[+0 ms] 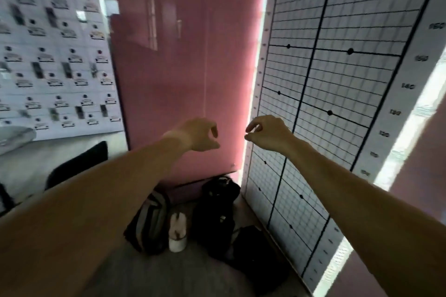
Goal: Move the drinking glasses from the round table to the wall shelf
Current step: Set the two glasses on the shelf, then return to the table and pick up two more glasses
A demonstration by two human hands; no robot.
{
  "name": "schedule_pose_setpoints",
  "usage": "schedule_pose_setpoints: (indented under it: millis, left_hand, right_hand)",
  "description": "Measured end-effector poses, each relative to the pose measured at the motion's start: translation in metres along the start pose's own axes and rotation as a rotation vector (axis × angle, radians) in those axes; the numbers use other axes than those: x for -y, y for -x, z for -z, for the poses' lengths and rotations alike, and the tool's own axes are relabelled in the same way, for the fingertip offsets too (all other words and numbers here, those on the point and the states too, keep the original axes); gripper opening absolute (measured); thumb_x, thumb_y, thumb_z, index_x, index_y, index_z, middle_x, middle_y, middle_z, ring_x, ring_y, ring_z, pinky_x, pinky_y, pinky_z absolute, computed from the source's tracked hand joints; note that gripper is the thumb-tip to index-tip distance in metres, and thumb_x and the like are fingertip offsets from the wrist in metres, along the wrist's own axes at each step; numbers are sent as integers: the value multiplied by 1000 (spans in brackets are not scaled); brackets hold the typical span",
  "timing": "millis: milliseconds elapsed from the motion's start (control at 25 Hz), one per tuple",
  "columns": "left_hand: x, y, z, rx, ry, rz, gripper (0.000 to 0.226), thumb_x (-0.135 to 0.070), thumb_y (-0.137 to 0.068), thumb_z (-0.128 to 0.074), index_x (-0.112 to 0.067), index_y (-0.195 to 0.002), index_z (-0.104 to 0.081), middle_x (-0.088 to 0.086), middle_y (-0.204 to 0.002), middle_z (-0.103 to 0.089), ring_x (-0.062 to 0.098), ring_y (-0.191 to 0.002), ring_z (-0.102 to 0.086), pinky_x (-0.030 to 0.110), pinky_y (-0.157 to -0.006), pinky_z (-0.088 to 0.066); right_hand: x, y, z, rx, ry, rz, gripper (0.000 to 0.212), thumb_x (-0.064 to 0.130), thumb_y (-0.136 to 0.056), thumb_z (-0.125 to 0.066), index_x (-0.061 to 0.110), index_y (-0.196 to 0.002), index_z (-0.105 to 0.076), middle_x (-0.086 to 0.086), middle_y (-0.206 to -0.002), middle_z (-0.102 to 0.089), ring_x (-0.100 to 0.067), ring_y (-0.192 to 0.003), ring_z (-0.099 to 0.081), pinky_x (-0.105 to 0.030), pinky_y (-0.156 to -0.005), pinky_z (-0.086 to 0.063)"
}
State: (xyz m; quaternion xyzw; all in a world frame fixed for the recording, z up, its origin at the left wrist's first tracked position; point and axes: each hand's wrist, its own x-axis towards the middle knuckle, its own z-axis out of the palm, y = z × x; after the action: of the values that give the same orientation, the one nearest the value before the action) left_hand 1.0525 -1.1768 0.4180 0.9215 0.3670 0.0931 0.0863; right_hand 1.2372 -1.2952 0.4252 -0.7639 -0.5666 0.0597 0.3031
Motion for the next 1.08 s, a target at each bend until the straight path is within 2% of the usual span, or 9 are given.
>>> schedule_pose_setpoints:
  millis: [80,200,360,480,600,760,880,960,1080]
  left_hand:
    - [60,33,14,-7,-16,113,37,-43,-83,-70,-22,-114,-66,1,-112,-65,23,-104,-59,33,-89,-47]
    - [159,92,38,-40,-18,300,34,-43,-81,-69,-22,-107,-65,-2,-103,-67,19,-95,-61,36,-85,-52]
    - [276,160,59,-90,-37,523,31,-45,-79,-70,-30,-105,-63,-8,-101,-63,14,-92,-57,33,-80,-48]
    - [357,198,71,-101,-74,689,31,-49,-78,-69,-32,-104,-63,-10,-101,-61,14,-93,-56,31,-81,-45]
    - [437,215,82,-120,-79,837,28,-48,-78,-71,-32,-100,-64,-6,-104,-65,15,-93,-56,30,-80,-43]
    - [517,211,97,-143,-32,951,23,-46,-79,-72,-33,-95,-61,-1,-106,-65,17,-96,-55,30,-82,-43]
    - [572,201,108,-173,-38,992,28,-44,-81,-72,-28,-102,-64,2,-110,-66,21,-103,-58,33,-89,-46]
    - [604,198,113,-176,-35,1008,31,-44,-82,-73,-26,-105,-65,3,-110,-66,22,-106,-58,36,-93,-46]
    - [653,198,116,-176,-34,1031,30,-45,-80,-73,-27,-104,-65,1,-106,-66,21,-103,-59,38,-94,-47]
  right_hand:
    - [53,-19,-46,67,-32,70,11,25,-80,-72,25,-90,-75,6,-86,-69,-15,-87,-67,-21,-69,-45]
    - [147,-49,-124,187,-50,244,9,22,-81,-72,22,-90,-75,5,-84,-67,-13,-82,-62,-17,-67,-41]
    - [254,-80,-218,389,-124,420,7,23,-80,-73,27,-85,-70,0,-90,-71,-18,-83,-67,-25,-68,-50]
    - [322,-107,-285,483,-132,514,10,29,-79,-73,29,-89,-71,-2,-97,-69,-17,-85,-66,-24,-62,-46]
    - [384,-143,-345,563,-151,596,13,32,-80,-74,30,-92,-70,-2,-103,-66,-19,-93,-63,-26,-72,-46]
    - [449,-198,-404,611,-148,692,16,31,-81,-72,27,-96,-71,-2,-106,-67,-20,-96,-63,-29,-76,-49]
    - [489,-237,-444,629,-144,747,6,30,-81,-70,31,-87,-67,-2,-106,-68,-19,-92,-62,-24,-67,-45]
    - [511,-256,-470,650,-146,764,8,27,-81,-70,33,-82,-65,-4,-112,-68,-18,-91,-61,-20,-61,-40]
    - [542,-278,-512,672,-142,767,8,27,-81,-72,31,-85,-66,-8,-123,-65,-21,-103,-62,-25,-73,-44]
